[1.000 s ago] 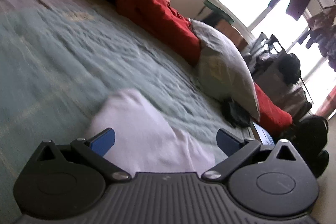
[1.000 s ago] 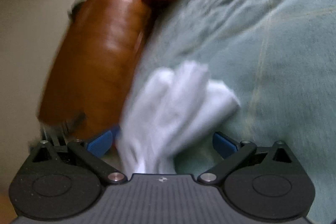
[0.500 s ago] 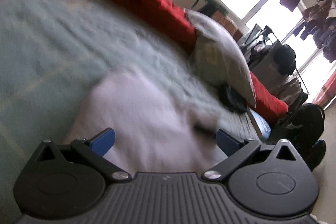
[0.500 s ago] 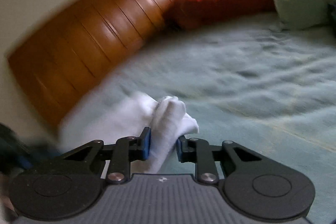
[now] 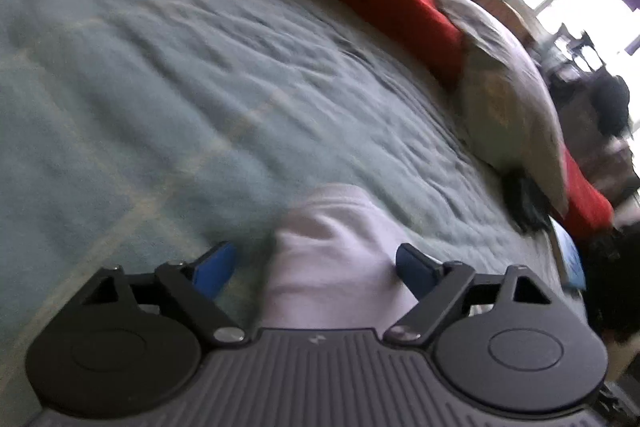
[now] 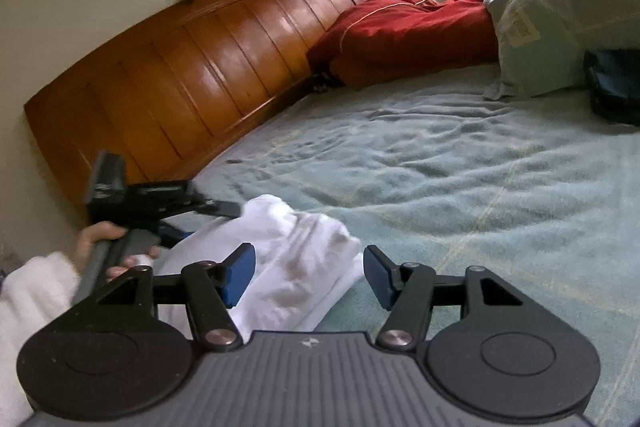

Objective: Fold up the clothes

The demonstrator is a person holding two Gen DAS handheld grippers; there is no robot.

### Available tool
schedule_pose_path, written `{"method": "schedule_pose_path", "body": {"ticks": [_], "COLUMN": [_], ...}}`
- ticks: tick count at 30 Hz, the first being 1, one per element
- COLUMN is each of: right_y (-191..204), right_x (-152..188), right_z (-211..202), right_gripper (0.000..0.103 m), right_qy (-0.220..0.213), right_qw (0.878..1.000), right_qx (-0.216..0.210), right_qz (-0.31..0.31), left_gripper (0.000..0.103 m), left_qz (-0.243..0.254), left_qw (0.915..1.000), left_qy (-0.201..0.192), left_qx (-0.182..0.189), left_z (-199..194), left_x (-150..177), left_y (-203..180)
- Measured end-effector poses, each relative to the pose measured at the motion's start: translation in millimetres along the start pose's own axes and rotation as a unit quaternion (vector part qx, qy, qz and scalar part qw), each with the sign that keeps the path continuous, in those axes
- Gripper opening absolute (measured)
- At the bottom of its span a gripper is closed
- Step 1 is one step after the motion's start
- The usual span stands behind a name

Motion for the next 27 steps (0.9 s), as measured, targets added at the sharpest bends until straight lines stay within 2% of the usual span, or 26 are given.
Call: {"method": "schedule_pose_path", "body": {"ticks": [1,2,4,5,7,8,11,12,15,16,18,22,23,25,27], "right_y": [1,2,3,4,3,2,2,3,8,9,12,16,17,19,24], "right_x": [2,5,10,12,15,16,20,20,22,22,24,28,30,33,39], "right_z": [-2,-4,-7,-9,-10,-11,-13,-15,-19,-20,-22,-26,-28,-30,-32], "right_gripper": [0.065,0.065,0.066,0.066,0.066,0.066,0.066,0.066,0.069,0.071,0.072,0.072,0.072,0.073,0.073], "right_qy": [0.001,0.001,0.003,0.003,0.005,0.006,0.009,0.01,0.01,0.009,0.011,0.014,0.016,0.024,0.038], "right_qw": [1.0,1.0,0.999,0.999,0.999,0.999,0.999,0.999,0.999,0.999,0.998,0.998,0.998,0.998,0.997], "right_qx": [0.004,0.008,0.016,0.019,0.02,0.02,0.021,0.021,0.021,0.021,0.018,0.022,0.023,0.025,0.035], "right_qz": [-0.007,-0.014,-0.028,-0.034,-0.034,-0.033,-0.034,-0.037,-0.046,-0.049,-0.051,-0.056,-0.056,-0.054,-0.057], "left_gripper": [0.074,0.07,0.052,0.048,0.034,0.034,0.035,0.036,0.048,0.055,0.061,0.064,0.066,0.064,0.064], "left_qz": [0.01,0.022,0.044,0.055,0.064,0.068,0.073,0.076,0.09,0.097,0.123,0.17,0.171,0.156,0.146], "left_qw": [0.9999,0.9998,0.999,0.9983,0.9957,0.9923,0.9922,0.9922,0.9876,0.9857,0.9851,0.9846,0.9847,0.9876,0.9885], "left_qy": [0.008,0.004,-0.004,-0.008,-0.058,-0.087,-0.098,-0.099,-0.115,-0.122,-0.111,-0.039,-0.024,-0.004,0.0], "left_qx": [0.009,0.002,-0.011,-0.017,0.031,0.056,0.025,0.0,-0.058,-0.062,-0.047,0.015,0.018,-0.017,-0.041], "left_z": [3,2,1,1,-16,-26,-33,-34,-46,-51,-58,-51,-44,-24,-10], "left_x": [0,0,-1,-1,-5,-8,-15,-15,-13,-10,2,43,51,58,59], "left_y": [-5,-11,-21,-27,-34,-38,-41,-40,-42,-44,-53,-75,-74,-63,-58]}}
Point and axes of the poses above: each gripper's, at about its wrist camera, not at the fingertips, and z roughly the way its jaws point, y to its left, x to its underside, the point moved 4 cm from there along z, roughly the way its jaws point, and after that the axes turned 1 degree about -x, right-handed, at the moved point
